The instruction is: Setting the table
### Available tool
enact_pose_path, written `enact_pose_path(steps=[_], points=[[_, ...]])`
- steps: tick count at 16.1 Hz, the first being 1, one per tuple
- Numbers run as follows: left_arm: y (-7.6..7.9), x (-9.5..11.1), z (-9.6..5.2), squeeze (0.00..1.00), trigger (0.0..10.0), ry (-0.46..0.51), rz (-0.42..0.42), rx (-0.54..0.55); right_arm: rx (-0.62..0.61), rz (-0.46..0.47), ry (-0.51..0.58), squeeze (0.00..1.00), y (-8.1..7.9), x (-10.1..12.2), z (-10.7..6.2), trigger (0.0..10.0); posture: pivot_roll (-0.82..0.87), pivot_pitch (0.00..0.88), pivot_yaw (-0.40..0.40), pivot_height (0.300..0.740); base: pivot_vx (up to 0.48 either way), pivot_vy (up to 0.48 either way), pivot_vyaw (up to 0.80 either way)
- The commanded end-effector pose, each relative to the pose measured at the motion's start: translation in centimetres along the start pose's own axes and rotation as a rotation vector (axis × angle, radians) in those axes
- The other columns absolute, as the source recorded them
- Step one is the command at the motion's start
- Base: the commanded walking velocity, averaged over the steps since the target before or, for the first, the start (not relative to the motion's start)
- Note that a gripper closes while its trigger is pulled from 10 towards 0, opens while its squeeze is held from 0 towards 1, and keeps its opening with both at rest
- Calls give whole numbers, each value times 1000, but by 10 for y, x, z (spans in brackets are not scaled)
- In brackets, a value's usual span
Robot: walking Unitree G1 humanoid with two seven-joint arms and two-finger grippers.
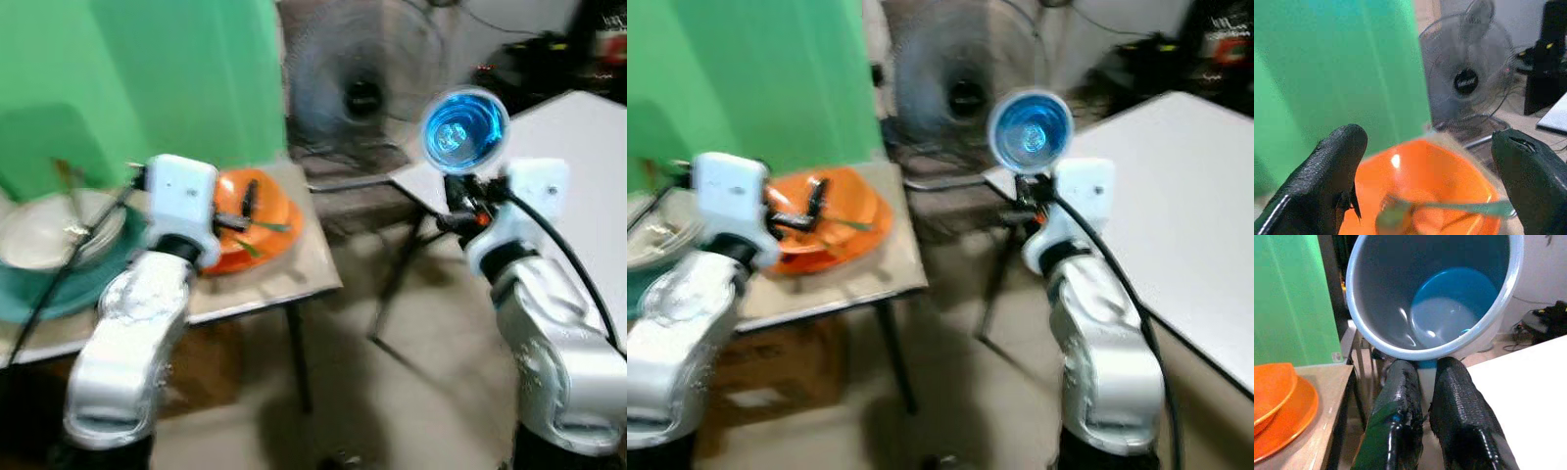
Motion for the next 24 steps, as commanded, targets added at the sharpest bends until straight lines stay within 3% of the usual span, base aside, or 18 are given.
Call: enact_pose_path(steps=[1,4,9,16,21,24], points=[[-6,0,-7,0,10000,-7,-1,29,15,-8,10,0,0,2,3,10000,-39,17,-20,740,0,0,-781],[-14,-6,-18,0,10000,-17,3,63,15,-42,2,0,1,1,8,10000,-30,16,-43,740,0,0,-781],[-7,-5,-21,0,10000,-18,-32,51,16,-15,-49,0,0,-11,7,10000,-30,27,-53,740,0,0,-761],[0,-7,-10,0,10000,-20,-25,-4,-41,-24,-110,0,4,-27,-3,10000,-66,39,-1,740,0,0,-742],[1,-5,-6,0,10000,-12,-33,-13,-47,-31,-134,0,4,-30,-5,10000,-72,40,0,740,0,386,-759],[-3,-7,-5,0,10000,-18,-28,-7,-45,-55,-156,0,0,-34,-3,10000,-71,41,-1,740,0,393,0]])
Point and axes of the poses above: a point about 5 cm out from each wrist's last joint towards the gripper, its own z axis pointing out of the wrist towards the gripper, its own x axis along the axis of the wrist's last joint, y = z × x, the point moved 5 cm from there along z, pointing out of the wrist towards the gripper, and after that the axes turned 7 degrees about z, right-handed, at the moved point
